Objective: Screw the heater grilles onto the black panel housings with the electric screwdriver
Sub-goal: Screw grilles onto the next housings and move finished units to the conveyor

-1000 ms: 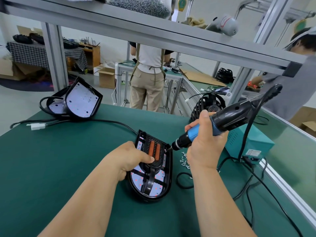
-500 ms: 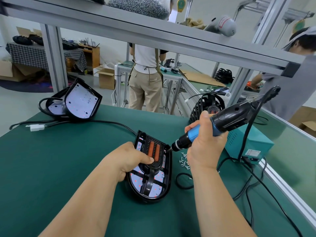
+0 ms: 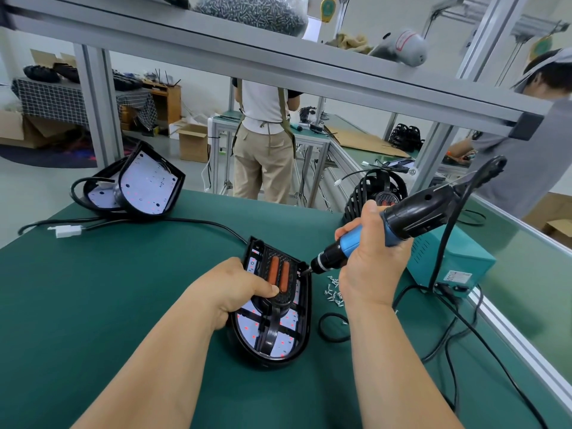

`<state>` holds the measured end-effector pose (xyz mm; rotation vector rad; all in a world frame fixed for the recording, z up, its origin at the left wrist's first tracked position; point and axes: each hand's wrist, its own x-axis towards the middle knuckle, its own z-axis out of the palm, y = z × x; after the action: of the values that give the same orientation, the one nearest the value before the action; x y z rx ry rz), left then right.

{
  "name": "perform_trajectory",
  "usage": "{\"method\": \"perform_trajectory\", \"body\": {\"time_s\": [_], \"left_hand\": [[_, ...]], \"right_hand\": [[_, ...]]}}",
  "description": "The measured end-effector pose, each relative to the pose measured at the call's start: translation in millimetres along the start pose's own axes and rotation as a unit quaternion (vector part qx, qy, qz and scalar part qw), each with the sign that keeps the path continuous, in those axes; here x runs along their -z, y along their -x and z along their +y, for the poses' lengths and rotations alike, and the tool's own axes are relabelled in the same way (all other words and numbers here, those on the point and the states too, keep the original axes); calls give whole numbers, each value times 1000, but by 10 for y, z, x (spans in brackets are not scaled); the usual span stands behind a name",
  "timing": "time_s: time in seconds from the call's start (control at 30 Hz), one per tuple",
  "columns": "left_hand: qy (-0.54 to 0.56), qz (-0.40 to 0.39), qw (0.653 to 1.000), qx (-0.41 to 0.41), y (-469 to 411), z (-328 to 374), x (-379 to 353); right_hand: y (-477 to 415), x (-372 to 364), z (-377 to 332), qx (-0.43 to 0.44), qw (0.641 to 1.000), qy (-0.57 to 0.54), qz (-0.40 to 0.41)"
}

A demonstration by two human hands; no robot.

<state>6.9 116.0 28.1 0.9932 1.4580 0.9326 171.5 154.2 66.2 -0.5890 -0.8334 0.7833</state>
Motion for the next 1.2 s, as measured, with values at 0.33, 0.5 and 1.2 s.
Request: {"method": "perform_trajectory", "body": {"time_s": [0.33, 0.5, 1.2], "left_hand": [[12, 0, 1000, 8, -3, -10, 34], [34, 8, 999, 18, -93, -56, 117], [-438, 109, 859, -242, 30, 455, -555]], "right_hand": [[-63, 80, -17, -27, 997, -40, 55], [-197, 239, -128, -81, 975, -130, 160], [-311, 1014, -37, -461, 854, -127, 203]]}}
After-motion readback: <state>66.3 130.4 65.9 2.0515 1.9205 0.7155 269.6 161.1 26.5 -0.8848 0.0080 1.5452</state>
